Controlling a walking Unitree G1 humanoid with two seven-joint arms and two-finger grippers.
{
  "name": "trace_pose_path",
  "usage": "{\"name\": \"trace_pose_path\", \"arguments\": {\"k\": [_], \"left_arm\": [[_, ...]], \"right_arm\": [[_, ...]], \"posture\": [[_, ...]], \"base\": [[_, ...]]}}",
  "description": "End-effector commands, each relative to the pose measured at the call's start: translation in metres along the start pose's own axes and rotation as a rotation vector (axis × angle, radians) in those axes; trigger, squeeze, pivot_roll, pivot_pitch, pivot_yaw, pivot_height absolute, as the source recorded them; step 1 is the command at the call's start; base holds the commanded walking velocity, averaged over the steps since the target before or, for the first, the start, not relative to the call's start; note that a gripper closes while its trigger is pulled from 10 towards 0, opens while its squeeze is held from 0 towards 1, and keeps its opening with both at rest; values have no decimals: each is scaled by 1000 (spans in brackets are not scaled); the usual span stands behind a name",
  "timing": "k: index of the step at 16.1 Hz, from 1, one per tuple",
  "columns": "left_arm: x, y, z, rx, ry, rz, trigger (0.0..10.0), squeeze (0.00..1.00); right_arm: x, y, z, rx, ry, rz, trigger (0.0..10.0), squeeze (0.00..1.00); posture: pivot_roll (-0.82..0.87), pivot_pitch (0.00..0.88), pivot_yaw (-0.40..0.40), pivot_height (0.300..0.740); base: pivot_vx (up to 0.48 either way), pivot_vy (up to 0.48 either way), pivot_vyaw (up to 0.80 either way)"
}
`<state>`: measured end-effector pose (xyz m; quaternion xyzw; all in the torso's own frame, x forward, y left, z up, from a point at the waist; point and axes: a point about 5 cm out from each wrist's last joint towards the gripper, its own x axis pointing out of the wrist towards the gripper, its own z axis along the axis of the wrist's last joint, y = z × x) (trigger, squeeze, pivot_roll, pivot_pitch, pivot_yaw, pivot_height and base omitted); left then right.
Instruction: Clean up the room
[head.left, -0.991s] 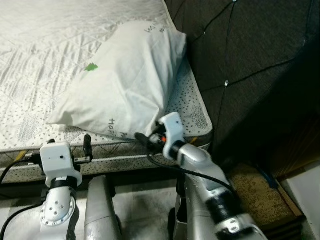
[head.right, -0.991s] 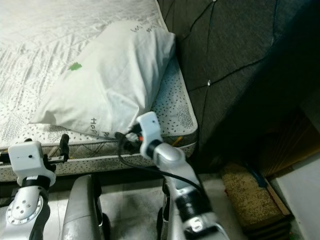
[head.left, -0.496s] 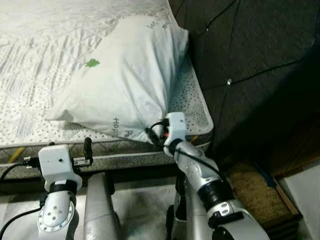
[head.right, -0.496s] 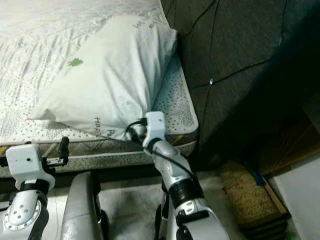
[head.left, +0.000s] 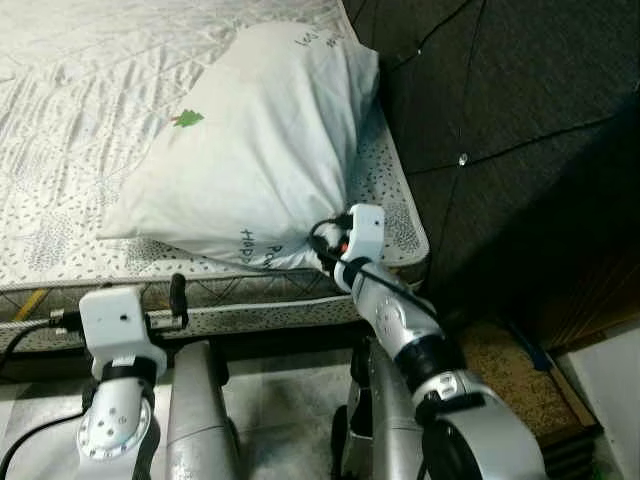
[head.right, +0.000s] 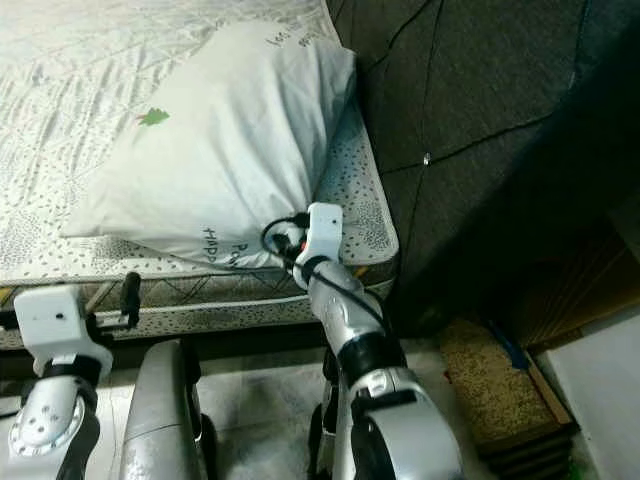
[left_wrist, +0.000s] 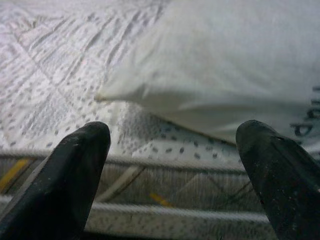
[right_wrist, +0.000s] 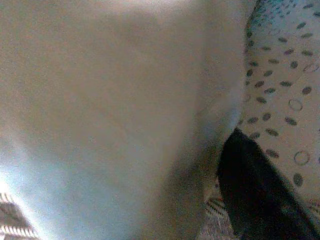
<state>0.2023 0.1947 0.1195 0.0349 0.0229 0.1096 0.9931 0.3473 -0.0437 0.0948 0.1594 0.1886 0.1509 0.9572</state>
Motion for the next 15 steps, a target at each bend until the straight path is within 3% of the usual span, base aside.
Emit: {"name": "trace_pose_path", "arguments": {"k": [1, 6, 8, 10, 12, 13, 15], "left_arm": [[0, 0, -4, 5, 20, -2, 10000, 0], [12, -1, 1, 12, -15, -3, 10000, 0], [18, -1, 2, 14, -27, -3, 10000, 0], [21, -3, 2, 11, -32, -6, 10000, 0], [29, -11, 3, 3, -47, -25, 10000, 0], [30, -11, 3, 2, -49, -27, 10000, 0], [36, -12, 4, 7, -56, -31, 10000, 0]], "right_arm": [[7, 32, 23, 60, -90, 39, 0, 0], [13, 16, 55, 55, -189, -21, 0, 0], [11, -4, 95, 33, -296, -86, 0, 0], [8, -18, 113, 34, -340, -132, 0, 0], [-18, -75, 168, 20, -512, -330, 0, 0], [-22, -83, 174, 15, -531, -357, 0, 0], [-41, -115, 187, 2, -580, -474, 0, 0]], "posture": [[112, 179, -109, 546], [120, 146, -93, 546], [116, 110, -79, 546], [109, 95, -74, 546], [85, 63, -63, 546], [83, 61, -63, 546], [67, 57, -64, 546]], "base": [[0, 0, 0], [0, 0, 0], [0, 0, 0], [0, 0, 0], [0, 0, 0], [0, 0, 0], [0, 0, 0]]}}
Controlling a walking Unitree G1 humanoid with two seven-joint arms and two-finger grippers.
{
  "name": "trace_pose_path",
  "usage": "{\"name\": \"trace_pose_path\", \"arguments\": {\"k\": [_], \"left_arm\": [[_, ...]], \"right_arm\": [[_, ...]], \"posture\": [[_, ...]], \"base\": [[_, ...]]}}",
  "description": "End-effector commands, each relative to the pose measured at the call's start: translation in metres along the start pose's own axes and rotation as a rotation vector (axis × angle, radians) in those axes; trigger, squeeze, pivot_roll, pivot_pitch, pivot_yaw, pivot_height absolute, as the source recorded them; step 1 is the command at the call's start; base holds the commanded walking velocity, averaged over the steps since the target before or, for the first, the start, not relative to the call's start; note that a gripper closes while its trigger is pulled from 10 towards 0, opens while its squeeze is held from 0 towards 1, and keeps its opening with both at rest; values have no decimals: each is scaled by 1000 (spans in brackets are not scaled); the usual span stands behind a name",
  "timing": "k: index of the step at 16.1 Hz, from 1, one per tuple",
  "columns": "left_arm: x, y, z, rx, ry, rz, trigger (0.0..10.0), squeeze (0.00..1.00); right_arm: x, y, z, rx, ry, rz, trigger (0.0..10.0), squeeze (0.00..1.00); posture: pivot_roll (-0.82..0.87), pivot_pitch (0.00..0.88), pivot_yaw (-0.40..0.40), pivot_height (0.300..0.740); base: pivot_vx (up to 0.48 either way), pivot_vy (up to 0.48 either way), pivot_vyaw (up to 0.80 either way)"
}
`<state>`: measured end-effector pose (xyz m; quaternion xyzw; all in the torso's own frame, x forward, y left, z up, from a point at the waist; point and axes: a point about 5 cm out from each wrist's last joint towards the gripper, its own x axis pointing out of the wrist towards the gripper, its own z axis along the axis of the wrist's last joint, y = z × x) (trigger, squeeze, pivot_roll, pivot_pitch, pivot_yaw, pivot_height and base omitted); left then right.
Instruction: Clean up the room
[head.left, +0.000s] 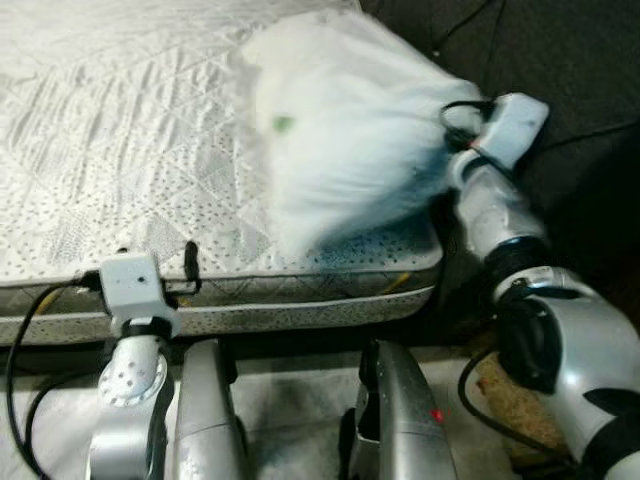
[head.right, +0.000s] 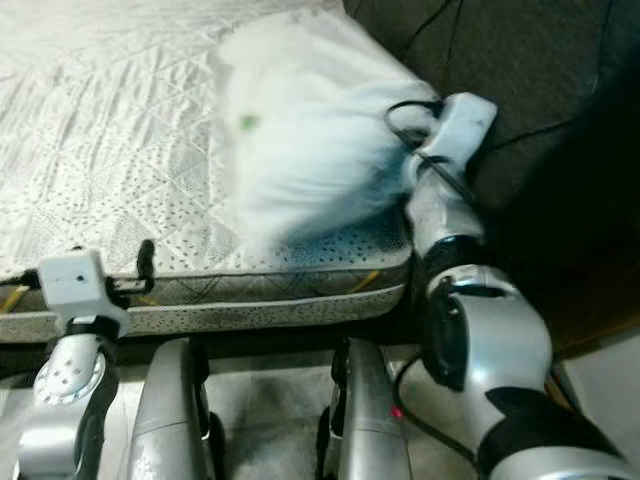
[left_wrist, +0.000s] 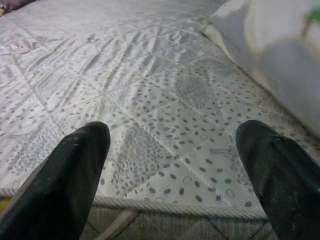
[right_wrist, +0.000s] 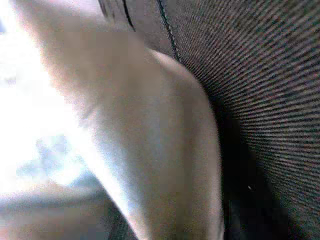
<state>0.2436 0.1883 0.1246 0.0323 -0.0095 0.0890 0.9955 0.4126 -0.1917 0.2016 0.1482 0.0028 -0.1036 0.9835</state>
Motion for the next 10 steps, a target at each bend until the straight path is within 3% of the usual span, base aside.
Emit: {"name": "trace_pose_path", "arguments": {"k": [1, 4, 6, 7, 10], "left_arm": [[1, 3, -1, 23, 1, 11, 10000, 0], [3, 2, 1, 20, -8, 19, 10000, 0], [0, 2, -6, 17, 7, 25, 10000, 0], [0, 1, -9, 18, 13, 11, 10000, 0], [5, 0, -8, 23, 8, -2, 10000, 0]], "right_arm": [[3, -28, 31, -17, -131, -85, 0, 0], [-2, -43, 13, -83, -98, -104, 0, 0], [-14, -45, -23, -148, -45, -61, 0, 0], [-33, -40, -59, -175, 7, 0, 0, 0], [-60, -40, -88, -173, 67, 37, 0, 0]], "posture": [[44, 60, -72, 546], [29, 57, -83, 546], [32, 37, -77, 546], [35, 25, -75, 546], [32, 13, -67, 546]], "base": [[0, 0, 0], [0, 0, 0], [0, 0, 0], [0, 0, 0], [0, 0, 0]]}}
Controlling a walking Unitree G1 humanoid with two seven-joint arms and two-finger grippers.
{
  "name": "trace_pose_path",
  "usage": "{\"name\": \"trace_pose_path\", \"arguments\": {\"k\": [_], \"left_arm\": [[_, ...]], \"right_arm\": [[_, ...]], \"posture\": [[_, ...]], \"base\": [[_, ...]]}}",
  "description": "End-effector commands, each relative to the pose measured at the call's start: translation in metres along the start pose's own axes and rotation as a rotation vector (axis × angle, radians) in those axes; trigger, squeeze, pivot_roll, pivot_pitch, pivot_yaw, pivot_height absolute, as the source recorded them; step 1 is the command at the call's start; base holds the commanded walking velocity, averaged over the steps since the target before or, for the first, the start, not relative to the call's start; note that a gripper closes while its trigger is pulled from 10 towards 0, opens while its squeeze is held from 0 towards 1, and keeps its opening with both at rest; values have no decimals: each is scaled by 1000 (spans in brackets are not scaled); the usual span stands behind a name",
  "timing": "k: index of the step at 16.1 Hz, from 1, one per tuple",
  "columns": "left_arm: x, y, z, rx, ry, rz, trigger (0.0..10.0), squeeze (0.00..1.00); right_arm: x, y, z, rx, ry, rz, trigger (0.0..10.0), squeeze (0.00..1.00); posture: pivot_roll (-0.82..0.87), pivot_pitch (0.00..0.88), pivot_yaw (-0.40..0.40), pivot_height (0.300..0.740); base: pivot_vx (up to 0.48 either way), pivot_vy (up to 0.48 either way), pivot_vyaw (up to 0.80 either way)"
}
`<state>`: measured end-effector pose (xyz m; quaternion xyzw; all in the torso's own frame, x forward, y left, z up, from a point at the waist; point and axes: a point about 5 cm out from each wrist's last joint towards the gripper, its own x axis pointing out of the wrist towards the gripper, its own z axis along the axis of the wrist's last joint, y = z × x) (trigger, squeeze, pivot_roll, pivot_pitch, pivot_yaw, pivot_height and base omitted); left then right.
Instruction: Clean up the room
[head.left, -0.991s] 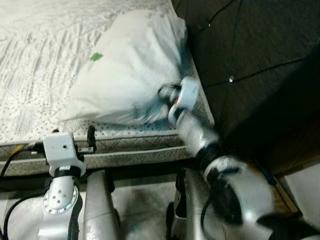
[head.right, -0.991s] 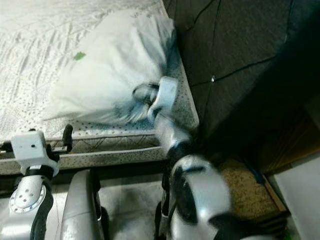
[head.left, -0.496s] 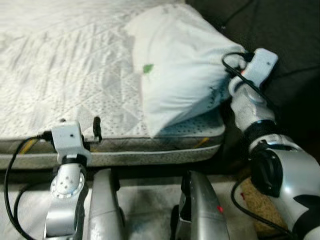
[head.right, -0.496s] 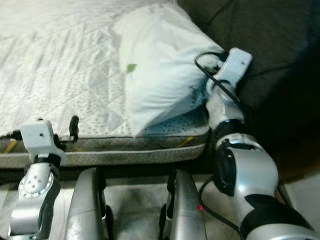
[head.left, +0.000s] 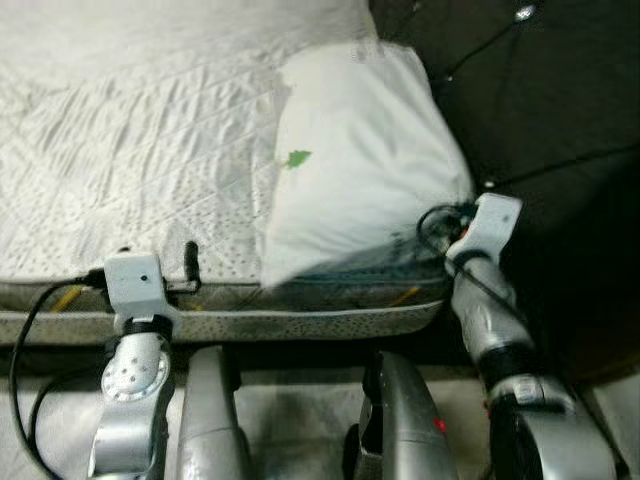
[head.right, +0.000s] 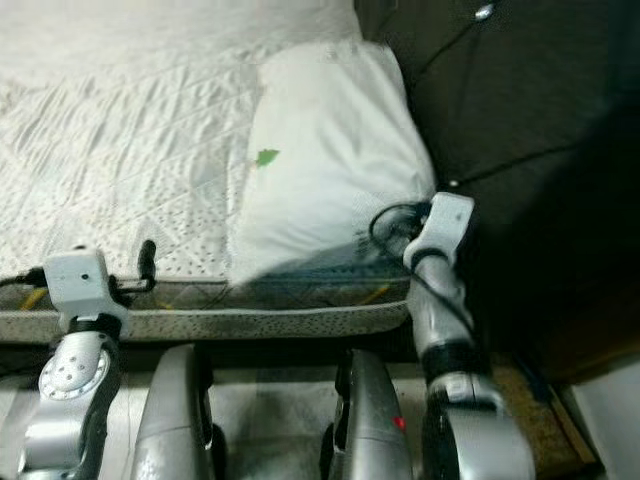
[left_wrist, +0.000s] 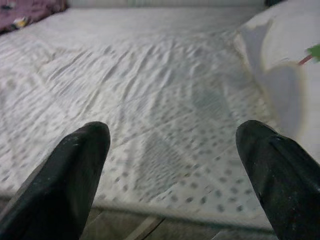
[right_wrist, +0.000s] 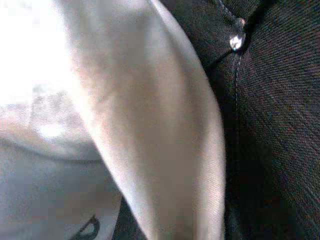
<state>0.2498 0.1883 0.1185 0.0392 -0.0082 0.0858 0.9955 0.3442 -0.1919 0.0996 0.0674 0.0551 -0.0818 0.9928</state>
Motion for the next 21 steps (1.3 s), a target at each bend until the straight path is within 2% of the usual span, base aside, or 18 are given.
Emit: {"name": "trace_pose_path", "arguments": {"k": [1, 3, 4, 7, 10, 12, 13, 14, 17, 19, 21], "left_arm": [[2, 2, -1, 11, -1, 2, 10000, 0], [6, 2, 0, 10, -9, 0, 10000, 0], [6, 2, -1, 10, -9, -1, 10000, 0], [6, -1, -1, 7, -12, -2, 10000, 0], [6, 3, -1, 11, -14, 11, 10000, 0], [6, 4, -1, 13, -14, 15, 10000, 0], [7, 4, -1, 16, -13, 11, 10000, 0], [8, 3, -2, 18, -12, 9, 10000, 0], [10, 4, -1, 25, -18, 12, 10000, 0], [10, 4, -1, 23, -19, 15, 10000, 0], [8, 6, -5, 23, -7, 18, 10000, 0]], "right_arm": [[-10, 2, 0, 10, -5, 10, 0, 0], [-23, -3, -5, 21, 16, -4, 0, 0], [-24, -4, -5, 25, 21, -6, 0, 0], [-18, 3, 7, 47, -4, -4, 0, 0], [-16, -2, 14, 32, 3, -21, 0, 0], [-4, -11, 25, 6, -19, -41, 0, 0], [13, -26, 49, -14, -65, -93, 0, 0], [21, -36, 64, -24, -92, -128, 0, 0], [32, -60, 95, -60, -145, -198, 0, 0], [33, -64, 97, -69, -145, -210, 0, 0], [34, -56, 79, -69, -104, -179, 0, 0]], "posture": [[28, 8, -58, 546], [17, 9, -45, 546], [16, 9, -43, 546], [22, 8, -44, 546], [30, 10, -50, 546], [31, 10, -45, 546], [30, 7, -43, 546], [31, 3, -41, 546], [37, 0, -57, 546], [37, 0, -62, 546], [38, 0, -56, 546]], "base": [[0, 0, 0], [0, 0, 0], [0, 0, 0], [0, 0, 0], [0, 0, 0], [0, 0, 0], [0, 0, 0], [0, 0, 0], [0, 0, 0], [0, 0, 0], [0, 0, 0]]}}
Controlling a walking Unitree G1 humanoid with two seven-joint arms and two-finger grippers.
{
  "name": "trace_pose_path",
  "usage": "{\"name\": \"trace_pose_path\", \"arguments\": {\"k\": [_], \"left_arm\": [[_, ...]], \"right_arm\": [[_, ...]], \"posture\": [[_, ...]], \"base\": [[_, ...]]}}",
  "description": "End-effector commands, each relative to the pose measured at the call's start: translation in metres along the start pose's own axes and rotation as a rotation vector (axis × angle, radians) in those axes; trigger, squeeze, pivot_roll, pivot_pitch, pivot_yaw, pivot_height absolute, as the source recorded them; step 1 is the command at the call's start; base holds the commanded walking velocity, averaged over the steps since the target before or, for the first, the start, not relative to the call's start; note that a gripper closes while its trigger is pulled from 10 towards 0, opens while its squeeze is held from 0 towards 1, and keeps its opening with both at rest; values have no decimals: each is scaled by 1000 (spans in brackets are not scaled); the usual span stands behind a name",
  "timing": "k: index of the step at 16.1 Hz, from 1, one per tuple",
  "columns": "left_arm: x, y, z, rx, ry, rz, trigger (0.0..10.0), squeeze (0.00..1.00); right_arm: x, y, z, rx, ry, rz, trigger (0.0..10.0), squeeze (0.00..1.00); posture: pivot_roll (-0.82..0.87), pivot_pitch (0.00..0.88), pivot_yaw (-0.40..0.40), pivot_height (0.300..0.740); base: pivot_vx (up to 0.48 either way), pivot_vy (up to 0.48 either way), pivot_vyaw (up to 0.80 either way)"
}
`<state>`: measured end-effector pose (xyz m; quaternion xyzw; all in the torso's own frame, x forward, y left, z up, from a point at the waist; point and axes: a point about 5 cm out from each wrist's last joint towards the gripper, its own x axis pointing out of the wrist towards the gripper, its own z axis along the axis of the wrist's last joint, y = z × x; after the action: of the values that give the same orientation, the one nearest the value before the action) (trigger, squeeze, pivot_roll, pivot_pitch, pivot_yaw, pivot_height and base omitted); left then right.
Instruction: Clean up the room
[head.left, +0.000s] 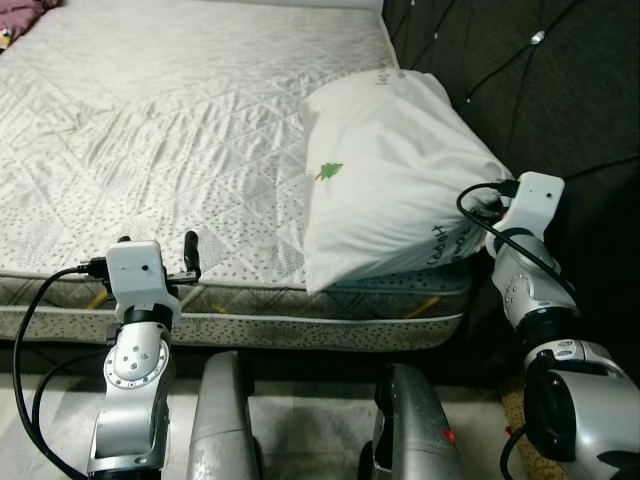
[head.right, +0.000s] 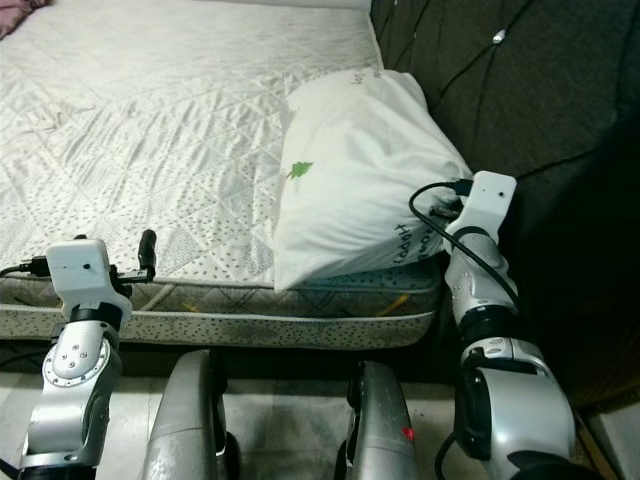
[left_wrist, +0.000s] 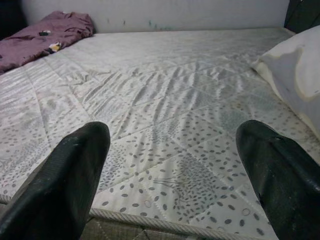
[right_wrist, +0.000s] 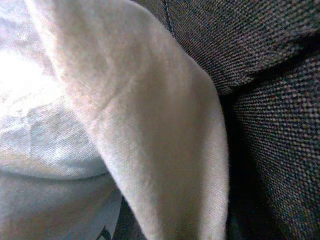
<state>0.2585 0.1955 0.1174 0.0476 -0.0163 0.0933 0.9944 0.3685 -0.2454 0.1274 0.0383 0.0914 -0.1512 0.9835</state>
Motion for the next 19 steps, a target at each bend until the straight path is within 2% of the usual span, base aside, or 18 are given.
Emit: {"name": "trace_pose_path", "arguments": {"k": [1, 3, 5, 7, 8, 9, 10, 11, 13, 14, 17, 19], "left_arm": [[0, -1, -2, 7, 7, 0, 10000, 0], [5, -1, 1, 9, -3, -1, 10000, 0], [8, 0, 2, 11, -10, -3, 10000, 0], [10, 1, 2, 13, -11, -4, 10000, 0], [11, 1, 2, 14, -13, -3, 10000, 0], [12, 1, 2, 14, -13, -2, 10000, 0], [13, 2, 3, 14, -16, 1, 10000, 0], [15, 3, 4, 14, -22, 9, 10000, 0], [18, 5, 6, 17, -31, 17, 10000, 0], [18, 6, 6, 19, -34, 22, 10000, 0], [20, 12, 8, 16, -45, 55, 10000, 0], [21, 14, 7, 15, -49, 64, 10000, 0]], "right_arm": [[1, -6, 25, -4, -131, -13, 0, 0], [-16, 13, -22, -9, -24, 50, 0, 0], [-27, 24, -44, -14, 34, 84, 0, 0], [-27, 25, -53, -26, 80, 79, 0, 0], [-26, 25, -55, -60, 103, 82, 8784, 0], [-25, 24, -53, -69, 105, 80, 10000, 0], [-23, 23, -48, -69, 94, 68, 10000, 141], [-20, 21, -37, -55, 57, 53, 10000, 1000], [-17, 20, -17, -98, -74, 29, 10000, 1000], [-19, 21, -16, -107, -95, 36, 10000, 1000], [-34, 22, -35, -135, -70, 51, 10000, 1000], [-44, 17, -51, -136, -32, 55, 10000, 1000]], "posture": [[42, 0, -57, 546], [44, 0, -48, 546], [43, 0, -42, 546], [39, 0, -39, 546], [33, 0, -34, 546], [33, 0, -34, 546], [35, 0, -34, 546], [35, 0, -34, 546], [37, 0, -40, 546], [36, 0, -39, 546], [30, 0, -39, 546], [33, 0, -37, 546]], "base": [[0, 0, 0], [0, 0, 0], [0, 0, 0], [0, 0, 0], [0, 0, 0], [0, 0, 0], [0, 0, 0], [0, 0, 0], [0, 0, 0], [0, 0, 0], [0, 0, 0], [0, 0, 0]]}}
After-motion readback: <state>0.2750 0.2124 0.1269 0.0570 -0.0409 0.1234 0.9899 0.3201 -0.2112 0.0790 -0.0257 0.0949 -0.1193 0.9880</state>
